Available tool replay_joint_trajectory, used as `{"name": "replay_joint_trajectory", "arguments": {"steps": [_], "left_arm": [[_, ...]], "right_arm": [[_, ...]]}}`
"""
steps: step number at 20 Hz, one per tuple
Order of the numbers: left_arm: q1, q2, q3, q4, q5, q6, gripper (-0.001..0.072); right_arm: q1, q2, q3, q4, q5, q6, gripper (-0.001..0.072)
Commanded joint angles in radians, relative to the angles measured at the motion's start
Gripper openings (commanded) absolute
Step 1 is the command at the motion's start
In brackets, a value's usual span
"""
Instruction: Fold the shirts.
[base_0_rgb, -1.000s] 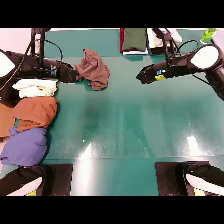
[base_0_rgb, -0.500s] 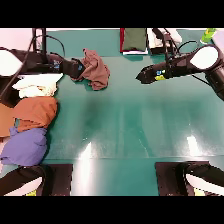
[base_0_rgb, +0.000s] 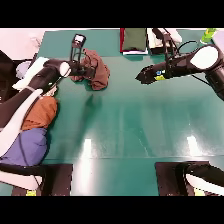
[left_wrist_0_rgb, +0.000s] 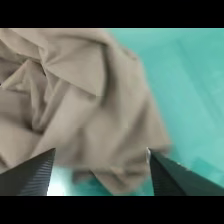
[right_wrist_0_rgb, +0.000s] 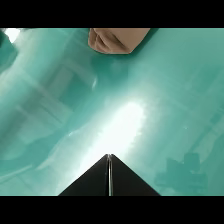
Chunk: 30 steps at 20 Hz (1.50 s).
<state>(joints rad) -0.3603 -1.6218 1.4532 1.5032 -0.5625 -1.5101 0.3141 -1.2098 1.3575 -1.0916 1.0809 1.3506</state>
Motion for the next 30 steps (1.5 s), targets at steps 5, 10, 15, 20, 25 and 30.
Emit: {"name": "replay_joint_trajectory", "arguments": {"steps": [5, 10, 15, 20, 25, 30], "left_arm": [[0.055, -0.167, 0.096, 0.006, 0.075, -0.008, 0.067], [0.057, -0.121, 0.102, 0.006, 0.055, -0.008, 0.0032], [0.055, 0.172, 0.208, 0.003, 0.012, 0.055, 0.0026], [0.056, 0.543, 0.276, -0.09, -0.109, 0.118, 0.0026], [0.055, 0.602, 0.264, -0.365, -0.333, 0.186, 0.0026], [-0.109, 0.465, 0.176, -0.481, -0.375, 0.238, 0.0025]], "right_arm": [[0.0, -0.001, 0.0, 0.001, 0.026, 0.013, 0.0021], [0.0, 0.0, 0.054, -0.001, 0.029, 0.013, 0.0021], [-0.04, 0.014, 0.274, -0.003, 0.032, 0.013, 0.0021], [-0.135, 0.077, 0.444, -0.003, 0.008, 0.014, 0.0021], [-0.222, 0.121, 0.473, -0.002, 0.007, 0.048, 0.0021], [-0.237, 0.101, 0.473, -0.002, 0.018, 0.065, 0.0021]]}}
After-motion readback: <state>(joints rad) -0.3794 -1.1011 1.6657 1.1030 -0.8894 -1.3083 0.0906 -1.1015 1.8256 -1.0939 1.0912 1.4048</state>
